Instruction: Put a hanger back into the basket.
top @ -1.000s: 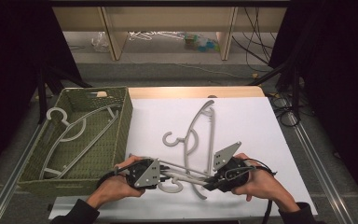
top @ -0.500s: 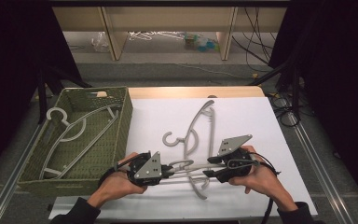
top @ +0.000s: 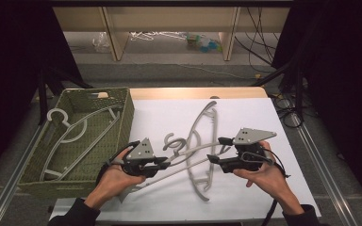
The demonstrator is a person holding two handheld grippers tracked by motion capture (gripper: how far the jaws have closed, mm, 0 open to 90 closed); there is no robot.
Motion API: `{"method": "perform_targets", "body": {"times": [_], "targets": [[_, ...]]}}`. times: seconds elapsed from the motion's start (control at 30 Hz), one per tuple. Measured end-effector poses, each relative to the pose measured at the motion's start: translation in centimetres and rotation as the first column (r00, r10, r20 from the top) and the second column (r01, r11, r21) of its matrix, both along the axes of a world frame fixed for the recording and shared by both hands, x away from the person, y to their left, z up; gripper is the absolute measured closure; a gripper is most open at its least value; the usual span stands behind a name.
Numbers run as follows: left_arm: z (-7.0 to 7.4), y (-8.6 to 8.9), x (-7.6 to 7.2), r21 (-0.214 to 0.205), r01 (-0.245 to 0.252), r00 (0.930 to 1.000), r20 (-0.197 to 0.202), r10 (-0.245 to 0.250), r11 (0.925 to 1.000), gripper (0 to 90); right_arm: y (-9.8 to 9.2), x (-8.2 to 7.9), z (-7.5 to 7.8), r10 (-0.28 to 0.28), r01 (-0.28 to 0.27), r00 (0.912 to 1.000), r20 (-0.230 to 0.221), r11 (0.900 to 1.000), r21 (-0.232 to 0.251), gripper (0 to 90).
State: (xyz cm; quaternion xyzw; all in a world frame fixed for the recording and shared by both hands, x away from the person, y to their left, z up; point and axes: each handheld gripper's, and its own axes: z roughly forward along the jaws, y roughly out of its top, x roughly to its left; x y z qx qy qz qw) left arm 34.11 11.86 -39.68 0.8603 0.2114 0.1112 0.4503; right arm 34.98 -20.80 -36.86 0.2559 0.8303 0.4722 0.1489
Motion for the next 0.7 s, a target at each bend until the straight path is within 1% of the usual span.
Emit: {"method": "perform_targets", "body": {"times": [0.03,0.07,0.1,0.13,0.17,0.2,0.23,0.27,0.3,0.37,0.4,0.43,0.47,0.57,0.6,0.63,0.67,0.7], "targets": [[0.1,0.1,0.0,-0.003,-0.006,1.0000,-0.005,0.006,1.0000,79.1,-0.1,-0.2,0.3,0.002,-0.002,1.0000,-0.003,1.0000,0.006,30.0],[0.2,0.2,0.1,-0.012,-0.018,0.9997,-0.014,0.017,0.9998,79.1,-0.1,-0.5,0.6,0.003,-0.003,0.9998,0.020,0.9997,0.025,30.1],[0.3,0.3,0.1,-0.026,-0.031,0.9991,-0.029,0.030,0.9992,79.1,-0.1,-0.5,0.6,0.003,-0.003,0.9998,0.020,0.9997,0.025,30.1],[0.4,0.4,0.1,-0.050,-0.041,0.9979,-0.053,0.038,0.9979,79.1,0.0,-0.7,0.6,0.010,-0.010,0.9997,0.023,0.9997,0.023,30.1],[0.6,0.5,0.2,-0.053,-0.049,0.9972,-0.060,0.045,0.9974,79.1,0.1,-1.0,0.6,0.012,-0.013,0.9997,0.021,0.9997,0.022,30.1],[0.7,0.5,0.2,-0.058,-0.056,0.9969,-0.059,0.053,0.9968,79.1,0.1,-1.1,0.6,0.017,-0.017,0.9989,0.043,0.9997,0.019,30.1],[0.8,0.7,0.3,-0.058,-0.066,0.9956,-0.071,0.062,0.9961,79.1,0.2,-1.3,0.6,0.021,-0.022,0.9991,0.036,0.9996,0.020,30.1],[0.9,0.8,0.4,-0.064,-0.083,0.9944,-0.070,0.079,0.9945,79.1,0.3,-1.6,0.5,0.023,-0.024,0.9990,0.038,0.9994,0.024,30.1],[1.0,1.0,0.5,-0.071,-0.102,0.9923,-0.078,0.097,0.9922,79.1,0.4,-1.8,0.4,0.027,-0.028,0.9991,0.033,0.9993,0.025,30.1],[1.3,1.4,0.7,-0.086,-0.121,0.9895,-0.090,0.114,0.9889,79.1,0.5,-2.3,-0.1,0.042,-0.043,0.9988,0.024,0.9989,0.022,30.1],[1.4,1.7,0.8,-0.094,-0.124,0.9890,-0.093,0.116,0.9878,79.1,0.5,-2.5,-0.3,0.048,-0.049,0.9988,0.009,0.9988,0.011,30.1],[1.6,1.9,0.9,-0.105,-0.144,0.9859,-0.101,0.133,0.9839,79.1,0.5,-2.6,-0.7,0.051,-0.051,0.9987,0.007,0.9987,0.005,30.1],[1.7,2.0,0.9,-0.114,-0.150,0.9851,-0.102,0.138,0.9821,79.1,0.5,-2.8,-1.3,0.051,-0.051,0.9987,-0.009,0.9987,0.004,30.0],[2.0,2.2,1.3,-0.146,-0.170,0.9802,-0.127,0.152,0.9745,79.1,0.4,-2.8,-2.4,0.044,-0.045,0.9981,-0.042,0.9989,-0.012,29.6],[2.0,2.2,1.4,-0.153,-0.162,0.9809,-0.133,0.142,0.9749,79.1,0.3,-2.8,-2.8,0.041,-0.042,0.9980,-0.048,0.9990,-0.015,29.5],[2.1,2.1,1.5,-0.159,-0.173,0.9784,-0.141,0.151,0.9720,79.1,0.2,-2.8,-3.1,0.038,-0.039,0.9975,-0.059,0.9990,-0.020,29.5],[2.2,2.1,1.6,-0.166,-0.169,0.9798,-0.136,0.147,0.9716,79.1,0.1,-2.8,-3.3,0.034,-0.036,0.9970,-0.070,0.9991,-0.024,29.4],[2.3,2.1,1.8,-0.170,-0.175,0.9787,-0.137,0.152,0.9698,79.1,0.0,-2.7,-3.5,0.032,-0.034,0.9977,-0.060,0.9991,-0.026,29.4]]}}
